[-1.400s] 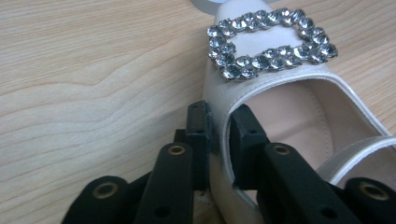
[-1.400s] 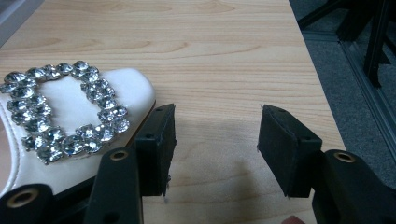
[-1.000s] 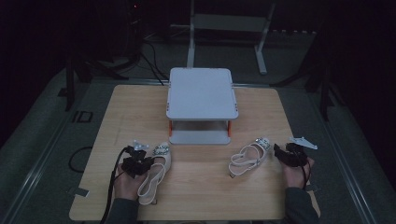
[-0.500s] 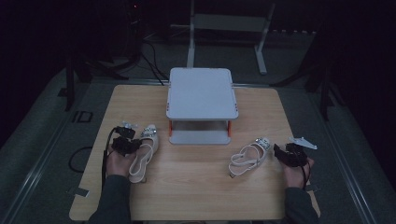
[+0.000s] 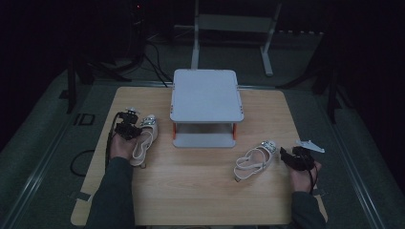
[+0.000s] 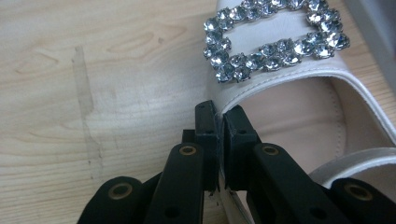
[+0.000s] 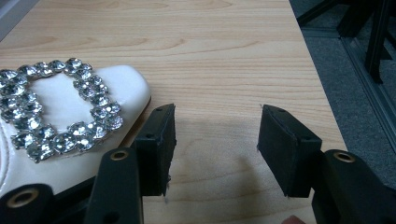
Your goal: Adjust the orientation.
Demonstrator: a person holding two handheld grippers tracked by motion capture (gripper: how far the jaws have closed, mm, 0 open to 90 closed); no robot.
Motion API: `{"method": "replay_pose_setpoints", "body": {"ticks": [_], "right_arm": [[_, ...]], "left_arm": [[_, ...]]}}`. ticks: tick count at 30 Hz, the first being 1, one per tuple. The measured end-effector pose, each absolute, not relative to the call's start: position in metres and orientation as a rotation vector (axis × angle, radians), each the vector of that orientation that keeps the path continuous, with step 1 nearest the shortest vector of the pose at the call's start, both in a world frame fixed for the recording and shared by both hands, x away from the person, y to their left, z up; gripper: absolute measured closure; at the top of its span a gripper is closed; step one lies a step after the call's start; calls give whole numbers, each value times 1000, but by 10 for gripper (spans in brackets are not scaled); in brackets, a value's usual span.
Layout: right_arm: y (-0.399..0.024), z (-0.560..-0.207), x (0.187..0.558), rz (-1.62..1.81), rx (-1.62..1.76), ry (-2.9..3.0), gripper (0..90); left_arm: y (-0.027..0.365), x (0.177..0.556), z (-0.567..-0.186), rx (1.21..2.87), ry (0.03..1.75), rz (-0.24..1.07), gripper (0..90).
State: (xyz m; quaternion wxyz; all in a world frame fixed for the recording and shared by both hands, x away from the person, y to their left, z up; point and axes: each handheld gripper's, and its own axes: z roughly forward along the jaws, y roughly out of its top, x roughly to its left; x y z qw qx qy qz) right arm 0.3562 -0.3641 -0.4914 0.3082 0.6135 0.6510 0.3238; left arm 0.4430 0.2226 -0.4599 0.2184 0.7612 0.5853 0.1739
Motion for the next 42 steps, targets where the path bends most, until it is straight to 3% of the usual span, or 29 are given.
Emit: {"method": "replay_pose_setpoints", "body": {"ticks": [6,13,24,37,42], "right_arm": [[-363,-492,357,851,1617,1730,462],[-363,-492,357,851,1621,1732,462],[-363,-492,356,852,1617,1732,460],[-362,-492,357,845,1617,1737,459],[-363,-492,357,851,1618,1732,459]], "left_arm": [[223,441,-461,2052,1617,446,770],[227,427,-436,1942,1550,444,635],[217,397,-410,1940,1483,499,595],[210,402,-433,1998,1676,444,482],[211,407,-444,2038,1753,443,499]]}}
